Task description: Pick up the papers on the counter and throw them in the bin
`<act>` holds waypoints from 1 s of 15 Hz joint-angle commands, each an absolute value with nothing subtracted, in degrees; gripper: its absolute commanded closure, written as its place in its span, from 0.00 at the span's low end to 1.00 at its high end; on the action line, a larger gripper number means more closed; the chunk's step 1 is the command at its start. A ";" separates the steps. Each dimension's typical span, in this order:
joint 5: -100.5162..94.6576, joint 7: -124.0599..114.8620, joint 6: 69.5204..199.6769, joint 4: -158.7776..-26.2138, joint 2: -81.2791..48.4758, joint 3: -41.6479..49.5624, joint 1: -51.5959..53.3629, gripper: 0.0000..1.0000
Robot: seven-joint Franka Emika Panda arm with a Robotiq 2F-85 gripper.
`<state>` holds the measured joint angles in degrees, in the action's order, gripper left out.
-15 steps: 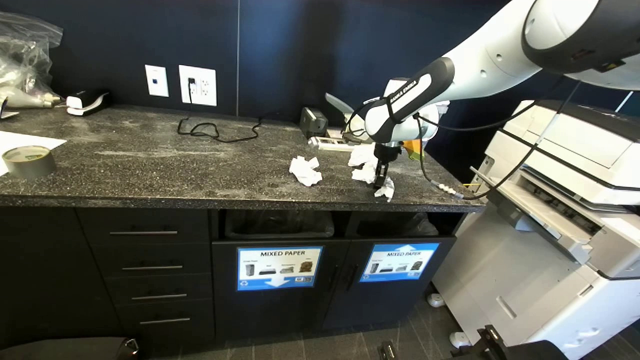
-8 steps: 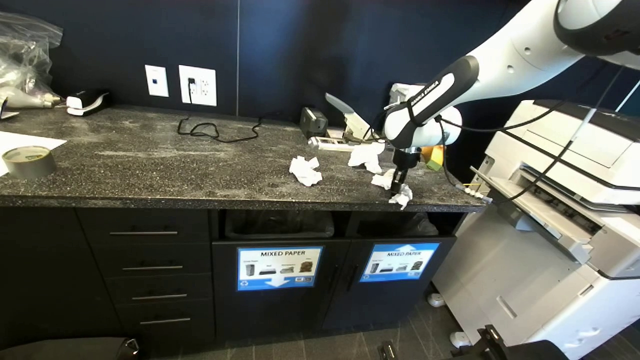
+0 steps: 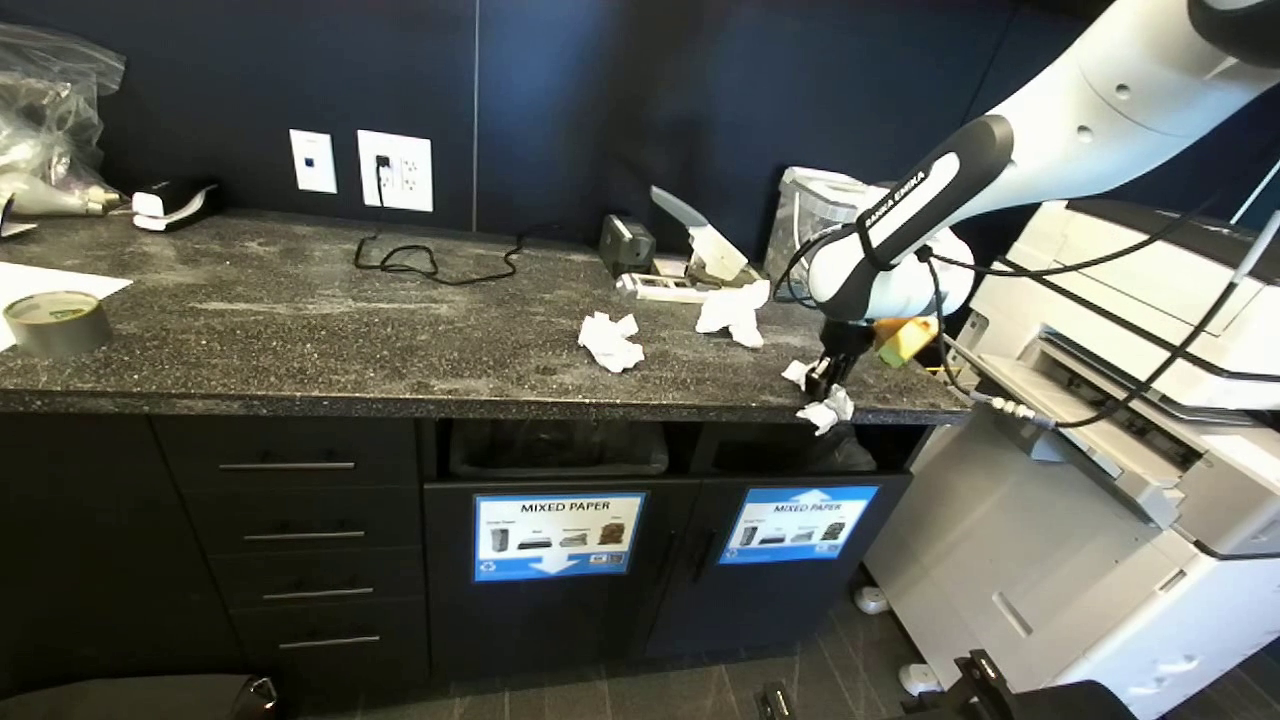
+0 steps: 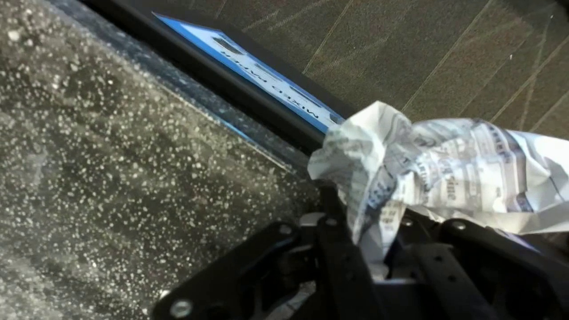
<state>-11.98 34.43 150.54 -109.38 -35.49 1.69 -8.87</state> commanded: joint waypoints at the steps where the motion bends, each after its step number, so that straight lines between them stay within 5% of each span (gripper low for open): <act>1: -12.13 27.82 154.61 -116.13 -33.04 2.71 -9.38 0.87; 15: -8.91 13.66 177.86 -131.13 -36.02 1.86 -10.35 0.86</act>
<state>-10.49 16.18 169.14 -128.20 -35.21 2.19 -9.95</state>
